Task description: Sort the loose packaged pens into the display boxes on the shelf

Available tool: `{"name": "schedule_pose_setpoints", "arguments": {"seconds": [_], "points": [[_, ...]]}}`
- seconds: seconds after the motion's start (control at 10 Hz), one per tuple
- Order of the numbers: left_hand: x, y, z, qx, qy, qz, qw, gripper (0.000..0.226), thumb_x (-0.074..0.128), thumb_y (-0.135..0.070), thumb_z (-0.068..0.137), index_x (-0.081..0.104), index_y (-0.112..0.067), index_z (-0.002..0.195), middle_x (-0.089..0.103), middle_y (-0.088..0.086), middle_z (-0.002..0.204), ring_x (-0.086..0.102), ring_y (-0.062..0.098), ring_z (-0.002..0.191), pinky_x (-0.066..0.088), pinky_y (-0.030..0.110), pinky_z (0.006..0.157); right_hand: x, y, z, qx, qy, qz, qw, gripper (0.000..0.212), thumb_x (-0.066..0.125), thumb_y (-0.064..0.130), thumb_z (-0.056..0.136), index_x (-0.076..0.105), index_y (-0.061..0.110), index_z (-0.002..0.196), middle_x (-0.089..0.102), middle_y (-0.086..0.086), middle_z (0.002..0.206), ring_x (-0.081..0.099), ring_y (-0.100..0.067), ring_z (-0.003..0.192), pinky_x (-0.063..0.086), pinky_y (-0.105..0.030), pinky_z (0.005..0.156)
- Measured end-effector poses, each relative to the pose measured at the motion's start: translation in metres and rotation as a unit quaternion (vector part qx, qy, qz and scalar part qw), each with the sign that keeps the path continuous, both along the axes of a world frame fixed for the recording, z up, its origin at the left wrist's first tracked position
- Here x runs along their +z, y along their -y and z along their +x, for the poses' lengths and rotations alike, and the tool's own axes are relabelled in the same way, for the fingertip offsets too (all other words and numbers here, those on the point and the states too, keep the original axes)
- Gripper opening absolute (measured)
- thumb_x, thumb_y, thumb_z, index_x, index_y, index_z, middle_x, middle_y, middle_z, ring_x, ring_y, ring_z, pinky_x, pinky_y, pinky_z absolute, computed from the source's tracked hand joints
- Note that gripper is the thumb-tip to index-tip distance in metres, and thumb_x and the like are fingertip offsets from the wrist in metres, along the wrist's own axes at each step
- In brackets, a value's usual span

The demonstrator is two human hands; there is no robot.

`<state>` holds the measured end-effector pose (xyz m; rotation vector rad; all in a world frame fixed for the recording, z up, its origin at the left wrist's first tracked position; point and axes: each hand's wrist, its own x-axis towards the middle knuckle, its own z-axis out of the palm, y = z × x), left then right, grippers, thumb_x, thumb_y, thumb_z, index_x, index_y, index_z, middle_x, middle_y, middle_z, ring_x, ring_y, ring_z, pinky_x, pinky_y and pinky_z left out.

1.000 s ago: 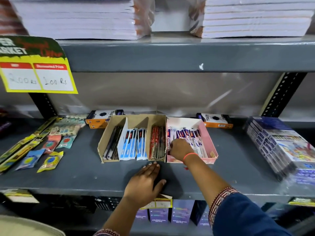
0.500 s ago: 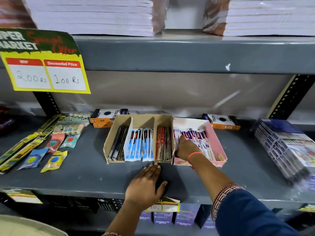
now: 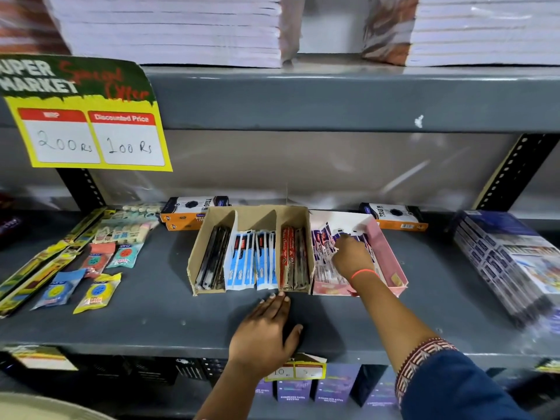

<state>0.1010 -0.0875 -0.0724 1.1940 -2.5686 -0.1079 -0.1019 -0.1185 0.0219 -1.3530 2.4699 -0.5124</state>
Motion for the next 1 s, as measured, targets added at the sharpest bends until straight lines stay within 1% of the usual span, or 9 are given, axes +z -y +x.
{"name": "schedule_pose_setpoints", "arguments": {"seconds": [0.1,0.2,0.4,0.5,0.6,0.7,0.8,0.9,1.0], "points": [[0.000,0.000,0.000,-0.002,0.004,0.002,1.000,0.065,0.019,-0.058,0.089,0.018,-0.021,0.142,0.021,-0.002,0.152,0.012,0.011,0.139,0.000,0.020,0.107,-0.003,0.002,-0.001,-0.010,0.042,0.011,0.999,0.027,0.050,-0.002,0.086,0.060,-0.004,0.111,0.066,-0.020,0.114,0.062,-0.034,0.107,0.050,-0.032,0.087],[0.000,0.001,-0.001,-0.002,0.005,0.002,1.000,0.064,0.021,-0.057,0.090,0.019,-0.020,0.142,0.022,-0.002,0.152,0.013,0.012,0.139,-0.001,0.020,0.106,-0.008,-0.002,0.001,-0.007,0.044,0.022,0.999,0.023,0.051,0.000,0.085,0.064,-0.005,0.104,0.069,-0.021,0.107,0.065,-0.033,0.101,0.051,-0.031,0.084],[0.000,0.000,0.000,-0.003,-0.003,0.008,1.000,0.063,0.022,-0.057,0.090,0.020,-0.020,0.141,0.024,-0.001,0.152,0.014,0.013,0.139,0.002,0.020,0.105,-0.008,-0.009,0.002,-0.012,0.004,0.013,1.000,0.026,0.043,-0.005,0.086,0.060,-0.006,0.106,0.067,-0.024,0.108,0.064,-0.036,0.102,0.052,-0.038,0.085],[-0.001,0.001,-0.002,-0.002,0.002,0.018,1.000,0.063,0.022,-0.056,0.090,0.018,-0.020,0.142,0.022,-0.001,0.152,0.012,0.013,0.139,0.002,0.022,0.107,-0.008,-0.018,0.003,-0.012,-0.034,-0.006,0.999,0.032,0.043,-0.005,0.084,0.060,0.000,0.110,0.068,-0.022,0.108,0.065,-0.035,0.101,0.052,-0.036,0.083],[0.000,0.001,-0.002,-0.005,0.011,0.020,1.000,0.063,0.020,-0.055,0.091,0.017,-0.018,0.142,0.020,0.000,0.153,0.011,0.013,0.139,-0.001,0.022,0.105,-0.006,-0.030,0.005,-0.008,-0.077,-0.012,0.997,0.034,0.043,-0.004,0.084,0.060,0.006,0.113,0.069,-0.020,0.105,0.066,-0.034,0.098,0.052,-0.036,0.075],[0.002,0.001,-0.001,-0.011,0.020,0.025,0.999,0.063,0.020,-0.055,0.092,0.017,-0.017,0.142,0.020,0.001,0.153,0.012,0.014,0.139,0.000,0.022,0.105,-0.001,-0.043,0.004,-0.019,-0.107,-0.011,0.994,0.036,0.042,0.005,0.089,0.056,0.011,0.121,0.066,-0.017,0.113,0.064,-0.034,0.103,0.051,-0.037,0.076],[0.009,0.000,-0.001,-0.016,0.029,0.055,0.998,0.063,0.021,-0.054,0.093,0.014,-0.016,0.142,0.017,0.002,0.153,0.010,0.015,0.140,0.003,0.025,0.108,0.007,-0.063,0.002,-0.011,-0.154,-0.020,0.988,0.040,0.045,0.006,0.089,0.052,0.014,0.128,0.064,-0.010,0.121,0.065,-0.031,0.102,0.054,-0.039,0.077],[0.017,-0.007,0.000,-0.015,0.031,0.078,0.996,0.064,0.023,-0.052,0.093,0.008,-0.014,0.143,0.013,0.005,0.154,0.008,0.017,0.140,0.007,0.028,0.111,0.011,-0.087,0.000,0.007,-0.136,-0.055,0.989,0.051,0.044,0.001,0.086,0.044,0.016,0.135,0.056,-0.013,0.128,0.059,-0.035,0.109,0.052,-0.040,0.082],[0.032,-0.019,-0.002,-0.043,0.049,0.055,0.996,0.066,0.023,-0.052,0.094,0.004,-0.012,0.143,0.010,0.007,0.154,0.007,0.019,0.140,0.006,0.029,0.111,0.020,-0.108,0.001,0.031,-0.150,-0.054,0.987,0.060,0.041,-0.001,0.084,0.036,0.017,0.141,0.050,-0.014,0.133,0.054,-0.035,0.114,0.050,-0.041,0.085]]}}
